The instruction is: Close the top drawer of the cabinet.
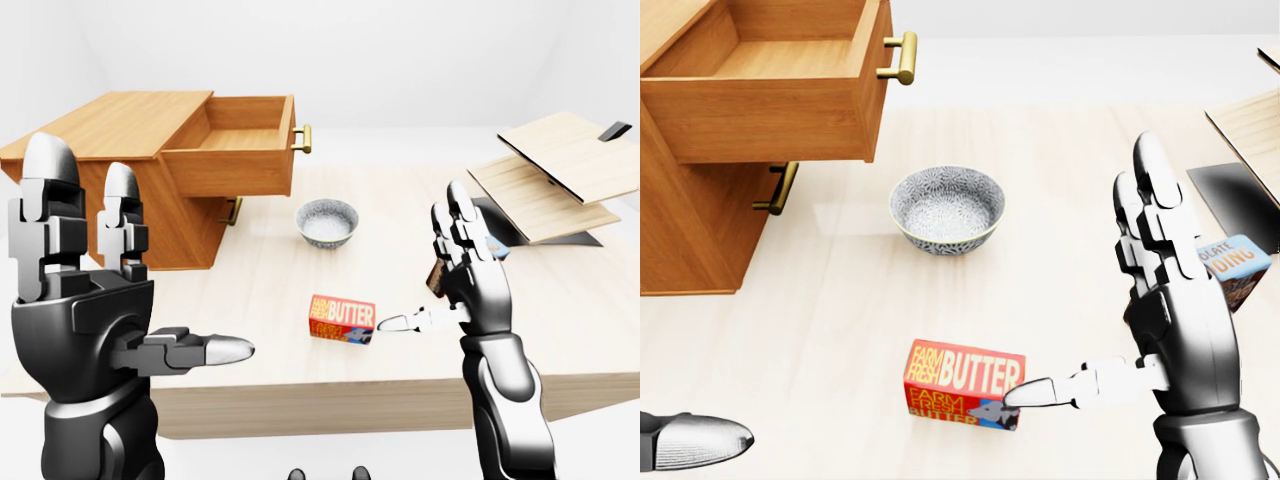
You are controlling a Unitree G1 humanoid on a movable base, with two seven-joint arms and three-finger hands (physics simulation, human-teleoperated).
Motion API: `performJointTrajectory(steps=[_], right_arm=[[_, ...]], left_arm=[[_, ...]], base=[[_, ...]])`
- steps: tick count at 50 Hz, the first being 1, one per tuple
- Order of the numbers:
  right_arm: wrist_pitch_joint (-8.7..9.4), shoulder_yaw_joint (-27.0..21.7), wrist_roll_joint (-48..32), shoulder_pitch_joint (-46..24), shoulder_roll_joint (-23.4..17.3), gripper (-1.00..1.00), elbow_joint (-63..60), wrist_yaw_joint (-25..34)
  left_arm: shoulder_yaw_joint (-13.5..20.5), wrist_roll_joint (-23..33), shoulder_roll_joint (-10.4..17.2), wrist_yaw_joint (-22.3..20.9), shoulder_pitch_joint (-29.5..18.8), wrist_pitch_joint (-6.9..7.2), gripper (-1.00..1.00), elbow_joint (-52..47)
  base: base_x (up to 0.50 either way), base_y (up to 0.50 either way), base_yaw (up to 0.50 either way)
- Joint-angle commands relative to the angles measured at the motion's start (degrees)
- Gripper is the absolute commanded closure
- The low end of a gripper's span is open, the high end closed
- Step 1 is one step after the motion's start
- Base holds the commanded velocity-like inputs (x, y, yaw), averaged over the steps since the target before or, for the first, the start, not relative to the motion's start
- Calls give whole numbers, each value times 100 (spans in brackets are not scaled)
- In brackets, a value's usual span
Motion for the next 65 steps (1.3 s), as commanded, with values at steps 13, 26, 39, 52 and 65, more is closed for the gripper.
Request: performJointTrajectory(steps=[13, 26, 39, 52, 65], right_arm=[[0, -9, 19, 105, -1, -100, -88, 75], [0, 118, -96, 256, 23, -100, -134, 50], [0, 135, -128, 314, 35, -100, -124, 60], [0, 138, -142, 393, 33, -100, -187, 86], [0, 118, -147, 478, 36, -100, -298, 117]], left_arm=[[-111, 112, -64, -72, 117, 0, -100, -206], [-38, 25, -78, -49, 121, 0, -100, -423], [-749, 459, -2, 70, -206, 0, -100, -554], [-1873, 1204, -96, 158, -751, 0, -100, 36], [-2328, 1578, -253, 113, -1140, 0, -100, 785]], base=[[41, 0, 0], [9, 0, 0], [0, 0, 0], [0, 0, 0], [0, 0, 0]])
